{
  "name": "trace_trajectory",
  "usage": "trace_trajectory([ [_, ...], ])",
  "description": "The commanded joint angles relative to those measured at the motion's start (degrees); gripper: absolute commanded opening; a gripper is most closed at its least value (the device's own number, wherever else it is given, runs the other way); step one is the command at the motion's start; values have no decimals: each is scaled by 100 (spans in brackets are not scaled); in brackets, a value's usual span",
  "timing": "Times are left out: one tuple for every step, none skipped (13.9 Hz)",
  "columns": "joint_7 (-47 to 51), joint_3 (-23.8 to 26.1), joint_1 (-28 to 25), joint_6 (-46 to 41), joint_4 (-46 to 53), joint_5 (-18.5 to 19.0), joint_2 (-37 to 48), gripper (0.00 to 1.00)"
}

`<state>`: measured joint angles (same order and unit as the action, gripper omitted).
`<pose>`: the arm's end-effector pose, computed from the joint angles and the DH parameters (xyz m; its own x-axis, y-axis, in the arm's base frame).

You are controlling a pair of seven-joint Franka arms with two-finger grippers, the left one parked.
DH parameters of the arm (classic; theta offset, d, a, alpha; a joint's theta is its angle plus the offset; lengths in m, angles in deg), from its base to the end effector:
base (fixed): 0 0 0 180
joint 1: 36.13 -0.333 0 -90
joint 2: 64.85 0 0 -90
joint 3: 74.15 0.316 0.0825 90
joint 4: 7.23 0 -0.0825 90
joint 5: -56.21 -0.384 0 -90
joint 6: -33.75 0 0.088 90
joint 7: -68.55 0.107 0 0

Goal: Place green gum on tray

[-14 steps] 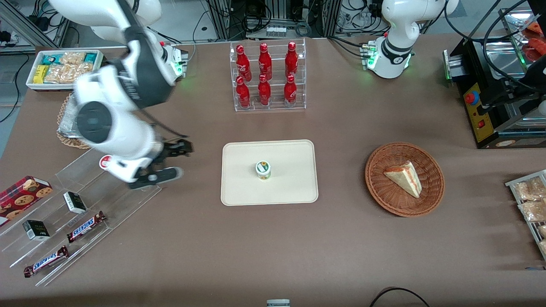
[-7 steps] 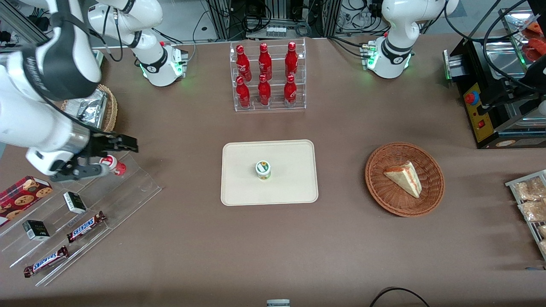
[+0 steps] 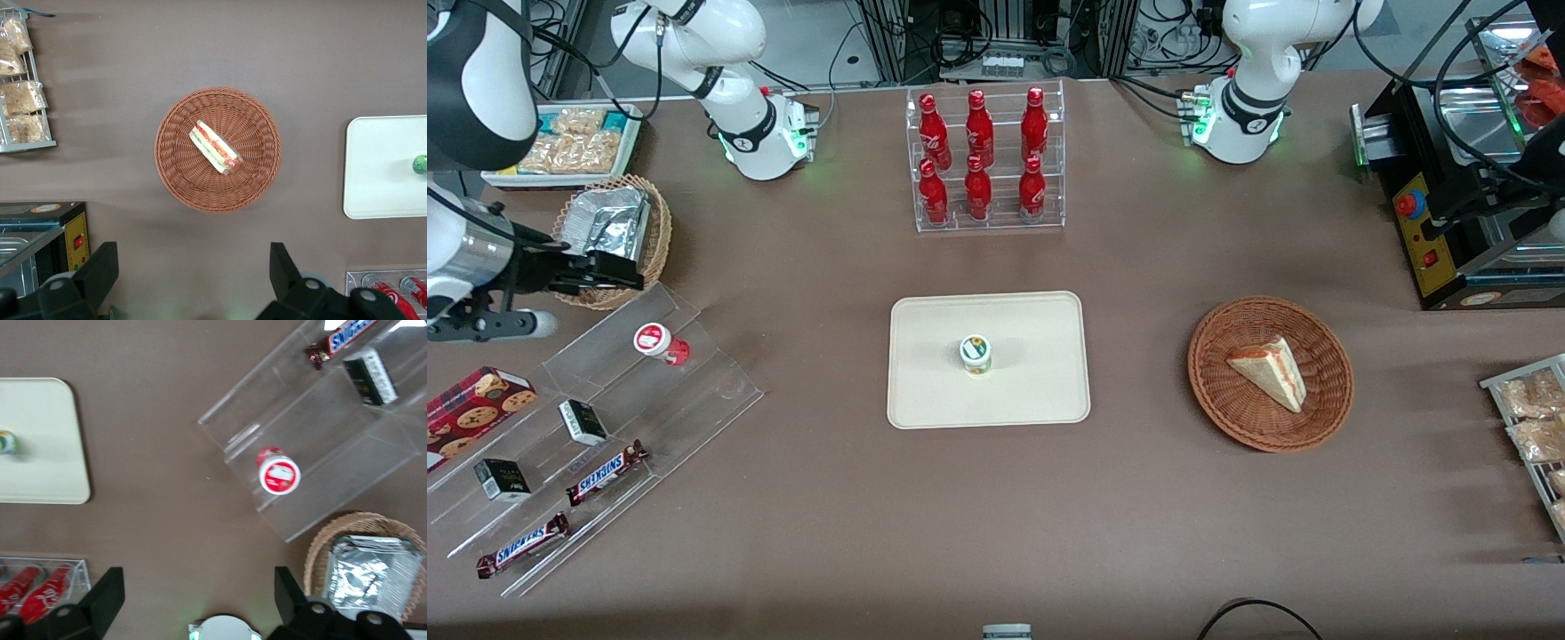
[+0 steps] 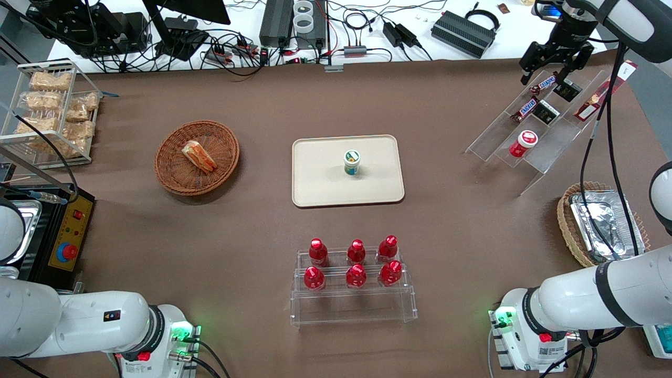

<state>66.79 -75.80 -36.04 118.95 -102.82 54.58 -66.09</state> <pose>0.5449 -0.0132 0.5609 0.9797 0.0032 -0.2006 -0.0036 -0.9994 -0.0338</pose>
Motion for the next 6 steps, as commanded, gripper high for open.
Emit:
trace_trajectory([
  [-43,95,140,-275,-39,294,195,100],
  [-26,95,193,-380,-4,294,203,100],
  [1,86,202,-451,14,303,264,100],
  [10,77,202,-565,14,303,317,100],
  [27,77,202,-661,40,303,344,100],
  [27,69,202,-689,49,303,353,100],
])
